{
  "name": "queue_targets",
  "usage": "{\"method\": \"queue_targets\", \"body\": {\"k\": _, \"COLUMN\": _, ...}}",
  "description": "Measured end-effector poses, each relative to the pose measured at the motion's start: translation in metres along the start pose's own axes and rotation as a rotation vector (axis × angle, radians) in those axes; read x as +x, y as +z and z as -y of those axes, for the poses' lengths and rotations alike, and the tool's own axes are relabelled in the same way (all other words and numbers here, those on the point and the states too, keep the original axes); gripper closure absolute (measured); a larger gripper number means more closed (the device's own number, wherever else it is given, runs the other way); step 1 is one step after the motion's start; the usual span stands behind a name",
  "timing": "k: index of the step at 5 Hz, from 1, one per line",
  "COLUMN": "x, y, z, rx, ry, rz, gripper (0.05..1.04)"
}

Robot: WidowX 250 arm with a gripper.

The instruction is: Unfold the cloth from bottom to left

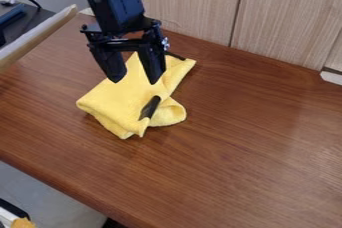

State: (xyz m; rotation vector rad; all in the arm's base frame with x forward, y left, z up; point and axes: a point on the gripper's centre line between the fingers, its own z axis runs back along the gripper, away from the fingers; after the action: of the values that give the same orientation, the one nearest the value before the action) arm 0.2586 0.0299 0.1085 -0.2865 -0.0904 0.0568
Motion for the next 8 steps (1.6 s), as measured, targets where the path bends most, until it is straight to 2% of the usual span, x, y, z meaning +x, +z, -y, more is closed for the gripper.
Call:
{"method": "queue_targets", "body": {"k": 2, "x": -0.004, "y": -0.015, "z": -0.004, "rx": -0.014, "ry": 0.002, "rz": -0.059, "gripper": 0.085}}
{"method": "queue_targets", "body": {"k": 3, "x": -0.004, "y": -0.026, "z": -0.003, "rx": 0.008, "ry": -0.013, "rz": -0.094, "gripper": 0.085}}
{"method": "queue_targets", "body": {"k": 4, "x": -0.004, "y": -0.046, "z": -0.007, "rx": 0.092, "ry": -0.010, "rz": -0.131, "gripper": 0.085}}
{"method": "queue_targets", "body": {"k": 5, "x": -0.002, "y": -0.058, "z": -0.015, "rx": 0.124, "ry": 0.010, "rz": -0.144, "gripper": 0.085}}
{"method": "queue_targets", "body": {"k": 6, "x": -0.001, "y": -0.064, "z": -0.020, "rx": 0.164, "ry": 0.025, "rz": -0.136, "gripper": 0.135}}
{"method": "queue_targets", "body": {"k": 7, "x": -0.001, "y": -0.074, "z": -0.023, "rx": 0.212, "ry": 0.028, "rz": -0.147, "gripper": 0.415}}
{"method": "queue_targets", "body": {"k": 8, "x": -0.002, "y": -0.077, "z": -0.024, "rx": 0.212, "ry": 0.035, "rz": -0.151, "gripper": 0.720}}
